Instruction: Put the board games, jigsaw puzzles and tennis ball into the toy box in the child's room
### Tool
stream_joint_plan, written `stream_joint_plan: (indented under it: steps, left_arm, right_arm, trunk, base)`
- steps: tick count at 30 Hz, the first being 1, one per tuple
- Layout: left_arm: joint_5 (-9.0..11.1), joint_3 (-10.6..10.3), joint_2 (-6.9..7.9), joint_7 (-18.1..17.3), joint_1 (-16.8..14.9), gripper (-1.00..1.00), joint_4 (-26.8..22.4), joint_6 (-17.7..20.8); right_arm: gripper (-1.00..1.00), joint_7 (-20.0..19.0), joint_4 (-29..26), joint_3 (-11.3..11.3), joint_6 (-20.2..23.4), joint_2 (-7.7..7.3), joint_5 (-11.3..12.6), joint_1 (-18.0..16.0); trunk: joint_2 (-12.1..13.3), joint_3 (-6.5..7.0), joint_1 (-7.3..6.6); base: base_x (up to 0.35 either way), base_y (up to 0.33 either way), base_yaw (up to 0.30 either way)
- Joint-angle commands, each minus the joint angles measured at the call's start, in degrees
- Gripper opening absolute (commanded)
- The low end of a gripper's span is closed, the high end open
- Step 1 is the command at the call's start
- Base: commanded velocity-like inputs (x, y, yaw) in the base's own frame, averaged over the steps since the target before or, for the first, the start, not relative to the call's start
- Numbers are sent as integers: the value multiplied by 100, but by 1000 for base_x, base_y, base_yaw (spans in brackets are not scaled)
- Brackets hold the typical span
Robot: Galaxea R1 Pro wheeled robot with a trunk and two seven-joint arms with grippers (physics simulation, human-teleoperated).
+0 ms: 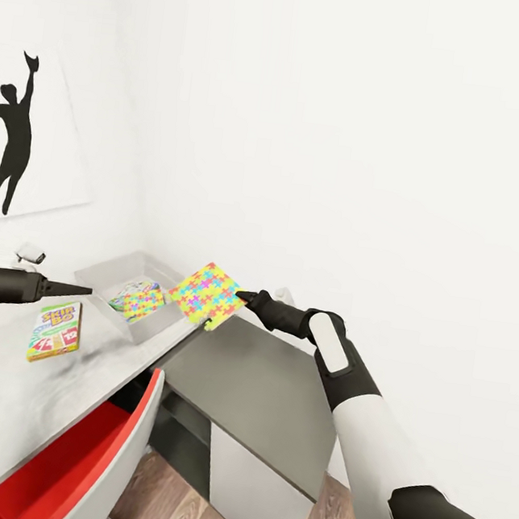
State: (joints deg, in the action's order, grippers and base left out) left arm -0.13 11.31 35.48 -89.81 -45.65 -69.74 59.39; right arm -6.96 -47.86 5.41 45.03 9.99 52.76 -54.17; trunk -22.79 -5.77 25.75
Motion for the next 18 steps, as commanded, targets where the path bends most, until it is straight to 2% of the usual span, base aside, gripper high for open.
stream_joint_plan:
  steps: [1, 5, 11, 18]
  left_arm:
    - [1, 7, 3, -19, -5, 100, -1, 61]
    - [2, 23, 3, -19, -5, 100, 7, 61]
    - [6, 168, 3, -19, -5, 100, 12, 61]
    - [14, 523, 3, -19, -5, 100, 8, 61]
  right_arm:
    - [-100, -33, -48, -6, 55, 1, -20, -7]
    - [-100, -33, -228, -12, 314, 1, 10, -13]
    - [-100, -32, -551, -20, 400, 1, 23, -14]
    - [-100, -30, -682, -22, 410, 1, 16, -14]
  trunk:
    - [-13, -13, 4]
    - [-13, -13, 4]
    - [-13, -13, 4]
    - [-13, -13, 4]
  base:
    - [0, 0, 283]
    - [0, 0, 286]
    - [0, 0, 289]
    - [0, 0, 289]
